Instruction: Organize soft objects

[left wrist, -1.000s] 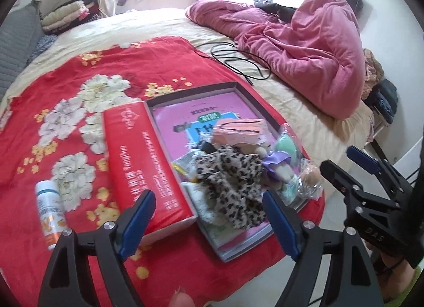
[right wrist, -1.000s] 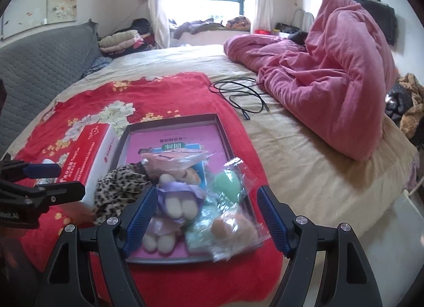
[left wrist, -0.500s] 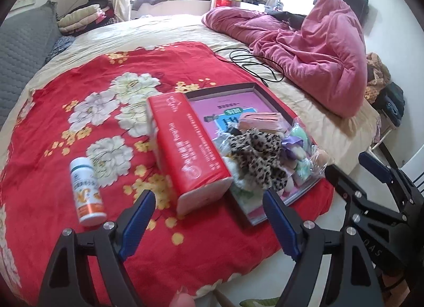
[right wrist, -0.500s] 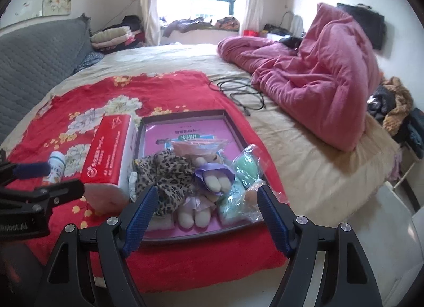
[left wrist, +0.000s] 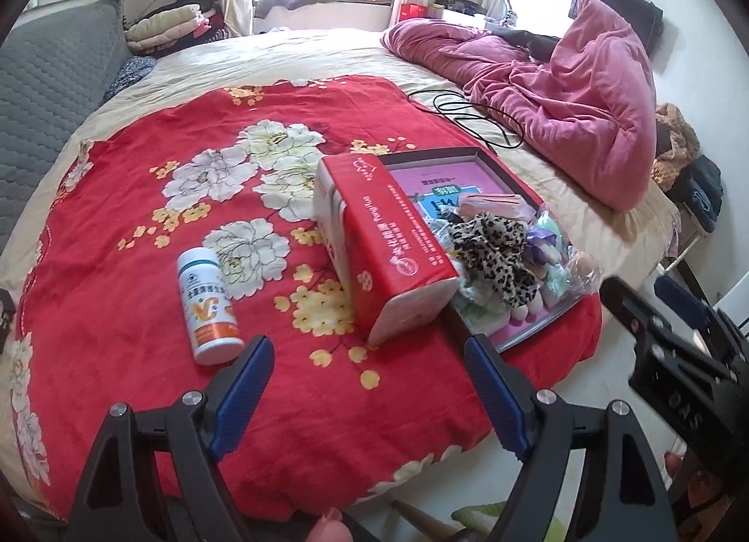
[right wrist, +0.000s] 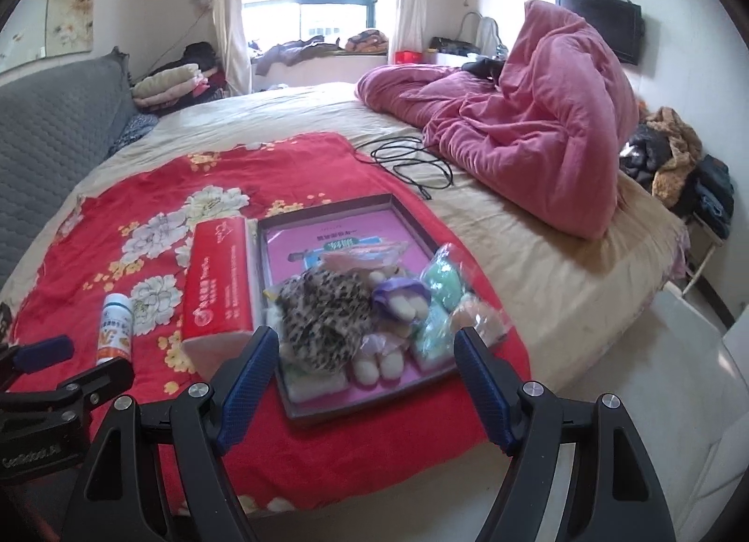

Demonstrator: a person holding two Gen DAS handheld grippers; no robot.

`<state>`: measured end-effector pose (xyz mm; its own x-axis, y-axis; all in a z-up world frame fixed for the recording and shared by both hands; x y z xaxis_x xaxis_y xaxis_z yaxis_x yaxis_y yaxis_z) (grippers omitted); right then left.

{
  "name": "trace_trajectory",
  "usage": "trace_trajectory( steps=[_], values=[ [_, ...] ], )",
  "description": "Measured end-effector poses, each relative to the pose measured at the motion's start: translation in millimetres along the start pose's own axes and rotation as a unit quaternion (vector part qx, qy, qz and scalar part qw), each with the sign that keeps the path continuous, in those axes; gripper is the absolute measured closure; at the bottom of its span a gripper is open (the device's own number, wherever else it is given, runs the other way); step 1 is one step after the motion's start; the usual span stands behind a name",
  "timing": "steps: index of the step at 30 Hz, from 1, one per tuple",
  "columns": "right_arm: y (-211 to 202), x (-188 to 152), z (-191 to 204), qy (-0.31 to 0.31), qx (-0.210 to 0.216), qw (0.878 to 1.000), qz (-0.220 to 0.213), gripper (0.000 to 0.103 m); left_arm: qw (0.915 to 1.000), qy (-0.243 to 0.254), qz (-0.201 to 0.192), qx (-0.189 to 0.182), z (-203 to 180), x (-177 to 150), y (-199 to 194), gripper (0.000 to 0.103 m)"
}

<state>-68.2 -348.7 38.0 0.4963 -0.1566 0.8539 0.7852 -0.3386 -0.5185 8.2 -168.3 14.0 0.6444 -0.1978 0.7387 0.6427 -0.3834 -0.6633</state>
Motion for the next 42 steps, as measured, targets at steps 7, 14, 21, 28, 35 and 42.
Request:
trace_trajectory(
  steps=[7, 14, 21, 28, 35, 42],
  values=[
    [-18.3, -14.0, 1.4, -0.001, -0.014, 1.000, 0.009, 0.025, 0.9999, 0.008, 0.006, 0.008, 4.3, -11.8, -10.2, 0.020],
    [-27.6, -32.8, -4.6, 0.017, -0.023, 0.999, 0.024, 0.025, 0.9998, 0.010, 0.011, 0.012, 1.6, -22.6, -14.8, 0.020],
    [-28.1, -47.1, 0.2, 0.019, -0.017, 0.999, 0.032, 0.025, 0.9997, 0.015, 0.012, 0.015, -4.5, -32.0, -17.3, 0.020],
    [-29.3, -51.9, -2.7, 0.030, -0.026, 0.998, 0.038, 0.025, 0.9996, 0.021, 0.016, 0.015, -8.0, -38.3, -16.8, 0.020],
    [-28.9, -52.4, -1.8, 0.030, -0.027, 0.998, 0.040, 0.025, 0.9996, 0.020, 0.017, 0.014, -9.6, -38.9, -16.6, 0.020],
    [-27.7, -55.2, 1.7, 0.024, -0.025, 0.998, 0.044, 0.025, 0.9995, 0.018, 0.020, 0.017, -9.5, -39.3, -17.2, 0.020]
  ],
)
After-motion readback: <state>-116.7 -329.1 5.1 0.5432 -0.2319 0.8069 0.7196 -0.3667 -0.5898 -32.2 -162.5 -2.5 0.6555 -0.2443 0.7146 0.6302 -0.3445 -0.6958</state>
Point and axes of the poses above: each gripper's, at about its wrist camera, not at the fingertips, and y roughly the way its jaws point, z to its left, x to its top, the point moved 2 cm from there along y, roughly the way its jaws point, and after that the axes turned 12 degrees about -z, right-handed, at the moved point
